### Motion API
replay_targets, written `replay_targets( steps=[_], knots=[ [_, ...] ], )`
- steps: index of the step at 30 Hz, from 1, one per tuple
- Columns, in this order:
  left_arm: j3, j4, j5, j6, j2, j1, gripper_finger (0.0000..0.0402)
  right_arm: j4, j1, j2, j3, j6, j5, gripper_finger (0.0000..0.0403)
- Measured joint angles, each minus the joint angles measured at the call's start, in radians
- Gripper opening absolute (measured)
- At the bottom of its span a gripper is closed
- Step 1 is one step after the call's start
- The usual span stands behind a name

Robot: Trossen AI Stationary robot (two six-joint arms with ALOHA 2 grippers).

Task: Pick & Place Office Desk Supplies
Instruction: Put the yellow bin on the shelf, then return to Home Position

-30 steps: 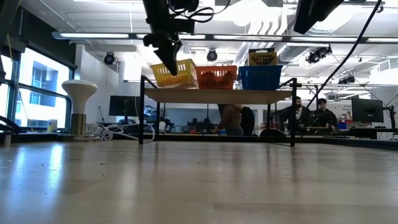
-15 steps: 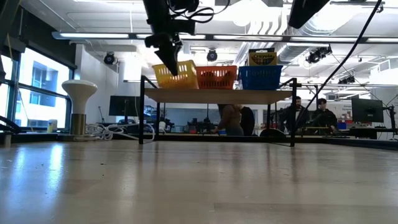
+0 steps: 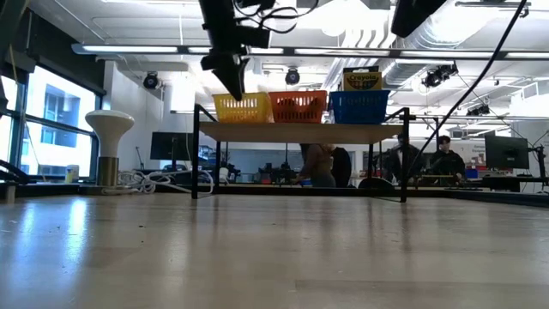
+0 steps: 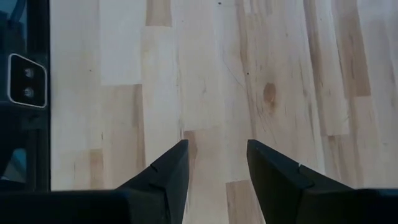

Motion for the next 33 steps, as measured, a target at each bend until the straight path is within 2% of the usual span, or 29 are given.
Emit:
replay_targets(
  steps=[4,8,13,17,19,21,24,26,28,32,33],
  knots=[
    [0.0,-0.002,-0.056,0.022,-0.013,-0.044,0.0113,0.001,-0.006,0.0,0.0,-0.024,-0.001,0.0139],
    [0.0,-0.03,-0.106,0.089,-0.027,-0.104,0.0113,-0.027,-0.006,-0.009,0.0,-0.07,0.017,0.01],
    [0.0,-0.108,-0.226,0.086,-0.069,-0.168,0.0113,-0.252,-0.005,-0.085,0.0,-0.117,0.067,0.0018],
    [0.0,-0.208,-0.219,0.021,-0.131,-0.204,0.0101,-0.43,-0.001,-0.181,0.0,-0.091,0.166,0.0004],
    [0.0,-0.259,-0.144,-0.016,-0.177,-0.207,0.0088,-0.487,0.005,-0.255,-0.001,-0.076,0.22,0.0003],
    [-0.002,-0.273,-0.028,-0.034,-0.236,-0.187,0.0068,-0.484,0.02,-0.353,-0.032,-0.076,0.272,0.0003],
    [-0.01,-0.25,0.167,-0.039,-0.329,-0.124,0.0029,-0.382,0.04,-0.541,-0.142,-0.123,0.315,0.0003],
    [-0.033,-0.189,0.293,-0.041,-0.391,-0.062,0.0008,-0.255,0.048,-0.692,-0.257,-0.157,0.332,0.0002],
    [-0.086,-0.125,0.407,-0.025,-0.448,0.005,0.0004,-0.085,0.048,-0.843,-0.403,-0.199,0.331,0.0003],
    [-0.267,0.042,0.64,0.018,-0.562,0.164,0.0001,0.35,-0.007,-1.142,-0.752,-0.352,0.315,0.0002],
    [-0.322,0.09,0.694,0.018,-0.593,0.205,0.0001,0.496,-0.035,-1.2,-0.844,-0.419,0.275,0.0003]
  ],
)
